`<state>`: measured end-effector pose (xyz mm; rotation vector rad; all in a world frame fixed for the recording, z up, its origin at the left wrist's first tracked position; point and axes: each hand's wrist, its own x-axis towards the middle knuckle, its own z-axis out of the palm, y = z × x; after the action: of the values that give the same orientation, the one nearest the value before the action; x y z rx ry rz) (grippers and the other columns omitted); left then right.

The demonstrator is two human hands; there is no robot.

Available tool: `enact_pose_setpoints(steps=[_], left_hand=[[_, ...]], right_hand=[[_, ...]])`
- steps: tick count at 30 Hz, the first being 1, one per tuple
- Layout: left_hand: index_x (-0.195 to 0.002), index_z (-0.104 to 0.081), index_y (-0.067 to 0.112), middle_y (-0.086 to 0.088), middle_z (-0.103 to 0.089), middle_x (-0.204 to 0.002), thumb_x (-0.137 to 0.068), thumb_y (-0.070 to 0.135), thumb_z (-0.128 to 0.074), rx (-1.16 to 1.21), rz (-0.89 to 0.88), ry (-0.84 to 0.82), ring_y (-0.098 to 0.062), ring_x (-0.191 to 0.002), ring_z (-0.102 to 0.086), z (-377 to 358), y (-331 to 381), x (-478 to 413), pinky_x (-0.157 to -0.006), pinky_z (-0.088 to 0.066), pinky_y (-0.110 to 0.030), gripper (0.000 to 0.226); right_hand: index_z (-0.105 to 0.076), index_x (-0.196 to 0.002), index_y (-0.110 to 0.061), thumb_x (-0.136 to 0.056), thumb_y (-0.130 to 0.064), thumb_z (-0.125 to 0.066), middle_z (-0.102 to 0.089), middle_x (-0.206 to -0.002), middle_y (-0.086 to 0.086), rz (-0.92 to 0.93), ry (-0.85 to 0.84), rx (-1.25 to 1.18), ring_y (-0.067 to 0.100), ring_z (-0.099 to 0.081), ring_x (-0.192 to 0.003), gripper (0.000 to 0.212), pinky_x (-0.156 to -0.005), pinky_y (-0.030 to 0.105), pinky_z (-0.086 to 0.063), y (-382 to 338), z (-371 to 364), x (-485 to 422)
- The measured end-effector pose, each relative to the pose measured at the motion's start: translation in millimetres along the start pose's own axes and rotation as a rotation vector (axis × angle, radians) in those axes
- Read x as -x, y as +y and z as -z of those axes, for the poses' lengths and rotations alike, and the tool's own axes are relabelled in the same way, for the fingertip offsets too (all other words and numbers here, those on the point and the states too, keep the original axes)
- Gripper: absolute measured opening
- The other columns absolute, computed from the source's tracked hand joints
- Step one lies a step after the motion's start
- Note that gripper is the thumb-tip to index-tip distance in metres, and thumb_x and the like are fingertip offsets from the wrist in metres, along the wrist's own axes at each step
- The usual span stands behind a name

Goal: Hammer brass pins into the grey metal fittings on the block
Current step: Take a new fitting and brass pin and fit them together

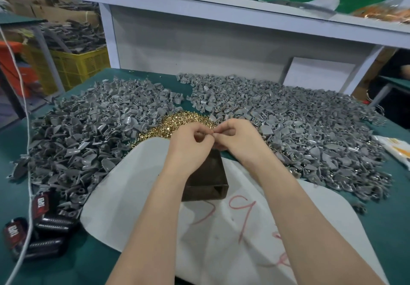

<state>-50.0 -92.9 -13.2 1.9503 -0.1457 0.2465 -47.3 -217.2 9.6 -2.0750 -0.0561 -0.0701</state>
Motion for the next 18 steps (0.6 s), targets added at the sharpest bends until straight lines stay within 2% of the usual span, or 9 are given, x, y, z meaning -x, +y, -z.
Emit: enact_pose_setpoints(steps=[2,4,7,9,11,13,15,18], left_hand=[[-0.075,-0.063,0.024,0.002,-0.067,-0.091,-0.084,0.012,-0.065,-0.025,-0.026,-0.028,-0.015,-0.089,-0.064,-1,-1,0,-0.085,-0.052,-0.033,0.015],[-0.078,-0.063,0.021,0.001,-0.066,-0.091,-0.085,0.015,-0.067,-0.105,-0.036,-0.047,-0.015,-0.088,-0.063,-2,-4,1,-0.082,-0.051,-0.029,0.01],[-0.081,-0.059,0.021,0.008,-0.06,-0.079,-0.087,0.013,-0.063,-0.206,-0.039,-0.039,-0.014,-0.083,-0.059,-4,-5,2,-0.069,-0.045,-0.021,0.011],[-0.086,-0.057,0.018,0.005,-0.06,-0.08,-0.088,0.009,-0.06,-0.227,-0.066,-0.029,-0.019,-0.084,-0.059,-5,-4,4,-0.075,-0.049,-0.03,0.009],[-0.094,-0.058,0.015,-0.002,-0.063,-0.09,-0.089,0.008,-0.056,-0.261,-0.087,-0.042,-0.023,-0.09,-0.059,-7,-2,5,-0.083,-0.049,-0.039,0.008],[-0.097,-0.06,0.013,-0.005,-0.065,-0.097,-0.09,0.009,-0.054,-0.293,-0.101,-0.053,-0.024,-0.094,-0.059,-10,0,6,-0.085,-0.049,-0.04,0.011],[-0.098,-0.064,0.013,-0.004,-0.065,-0.1,-0.091,0.011,-0.053,-0.33,-0.115,-0.058,-0.024,-0.096,-0.058,-12,1,7,-0.084,-0.048,-0.038,0.013],[-0.098,-0.068,0.012,-0.004,-0.064,-0.104,-0.092,0.018,-0.056,-0.353,-0.111,-0.088,-0.023,-0.098,-0.059,-11,-1,5,-0.087,-0.047,-0.038,0.015]], right_hand=[[-0.06,-0.078,-0.009,-0.087,0.003,-0.06,-0.067,-0.079,0.015,-0.043,-0.013,-0.137,0.016,-0.065,-0.064,0.015,-0.064,0.023,-0.057,3,-1,2],[-0.061,-0.077,-0.006,-0.087,0.005,-0.059,-0.064,-0.071,0.011,-0.058,-0.022,-0.172,0.009,-0.062,-0.057,0.015,-0.057,0.015,-0.054,7,0,3],[-0.065,-0.084,-0.004,-0.088,-0.002,-0.062,-0.063,-0.073,0.009,-0.074,0.019,-0.077,0.01,-0.06,-0.059,0.004,-0.057,0.016,-0.053,15,3,0],[-0.066,-0.085,-0.006,-0.087,-0.005,-0.064,-0.065,-0.075,0.01,-0.069,0.052,-0.024,0.013,-0.06,-0.062,0.003,-0.063,0.022,-0.054,18,5,-2],[-0.067,-0.082,-0.008,-0.086,-0.001,-0.064,-0.068,-0.078,0.016,-0.065,0.045,-0.039,0.019,-0.062,-0.068,0.008,-0.071,0.03,-0.055,20,5,-4],[-0.067,-0.079,-0.01,-0.085,0.004,-0.062,-0.068,-0.083,0.022,-0.071,0.039,-0.088,0.024,-0.063,-0.073,0.016,-0.077,0.035,-0.055,22,5,-5],[-0.067,-0.078,-0.013,-0.085,0.005,-0.061,-0.068,-0.08,0.018,-0.08,0.047,-0.107,0.023,-0.063,-0.073,0.02,-0.076,0.033,-0.056,23,6,-7],[-0.065,-0.076,-0.014,-0.085,0.002,-0.062,-0.066,-0.071,0.007,-0.073,0.058,-0.055,0.015,-0.063,-0.064,0.019,-0.062,0.018,-0.055,25,8,-7]])
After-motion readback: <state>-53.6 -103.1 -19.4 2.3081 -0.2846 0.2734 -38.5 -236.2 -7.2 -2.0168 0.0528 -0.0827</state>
